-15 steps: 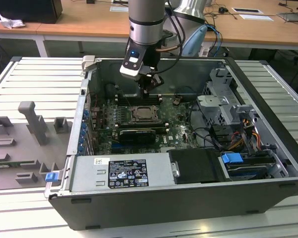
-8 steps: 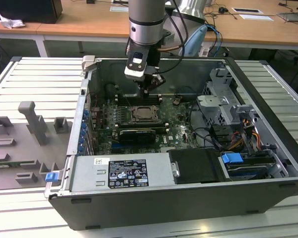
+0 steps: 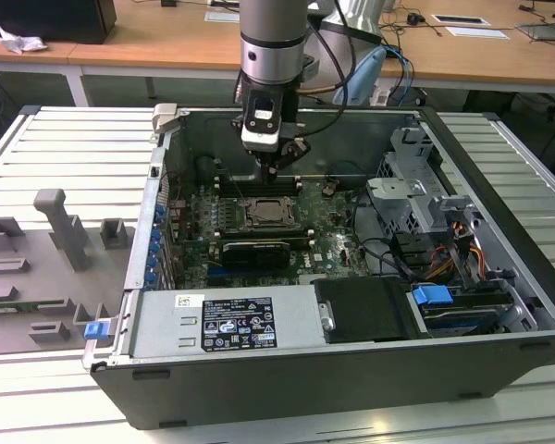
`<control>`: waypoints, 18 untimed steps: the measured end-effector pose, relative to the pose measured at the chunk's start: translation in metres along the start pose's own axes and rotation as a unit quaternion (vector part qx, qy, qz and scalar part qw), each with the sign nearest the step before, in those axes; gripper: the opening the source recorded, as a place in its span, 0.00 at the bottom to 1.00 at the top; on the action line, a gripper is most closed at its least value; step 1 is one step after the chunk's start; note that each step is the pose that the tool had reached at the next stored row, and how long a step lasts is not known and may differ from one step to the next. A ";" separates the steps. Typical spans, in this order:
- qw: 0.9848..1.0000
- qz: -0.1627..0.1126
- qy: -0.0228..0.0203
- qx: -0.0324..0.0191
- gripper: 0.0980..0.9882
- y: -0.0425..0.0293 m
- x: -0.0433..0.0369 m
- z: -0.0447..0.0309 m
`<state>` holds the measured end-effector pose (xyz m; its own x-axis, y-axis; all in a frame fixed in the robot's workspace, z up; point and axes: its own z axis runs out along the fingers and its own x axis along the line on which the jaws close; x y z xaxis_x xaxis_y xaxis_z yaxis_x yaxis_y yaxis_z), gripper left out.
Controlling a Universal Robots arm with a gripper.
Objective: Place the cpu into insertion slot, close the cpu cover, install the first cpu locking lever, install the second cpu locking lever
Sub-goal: 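Install the first cpu locking lever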
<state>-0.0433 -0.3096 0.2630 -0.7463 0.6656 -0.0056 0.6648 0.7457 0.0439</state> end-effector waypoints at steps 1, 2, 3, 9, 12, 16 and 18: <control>1.000 -0.007 0.000 0.000 0.01 0.0000 0.0000 0.0000; 1.000 -0.012 0.001 0.000 0.01 0.0000 0.0000 0.0000; 1.000 -0.021 0.001 0.000 0.01 0.0000 0.0000 0.0000; 0.998 -0.059 0.003 0.000 0.01 0.0000 0.0000 0.0000; 0.997 -0.079 0.003 0.000 0.01 0.0000 0.0000 0.0000; 0.995 -0.101 0.004 -0.001 0.01 0.0000 0.0000 0.0000; 0.994 -0.111 0.005 -0.001 0.01 0.0000 0.0000 0.0000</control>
<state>-0.0432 -0.3096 0.2630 -0.8752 0.4836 -0.0056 0.4830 0.8745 0.0439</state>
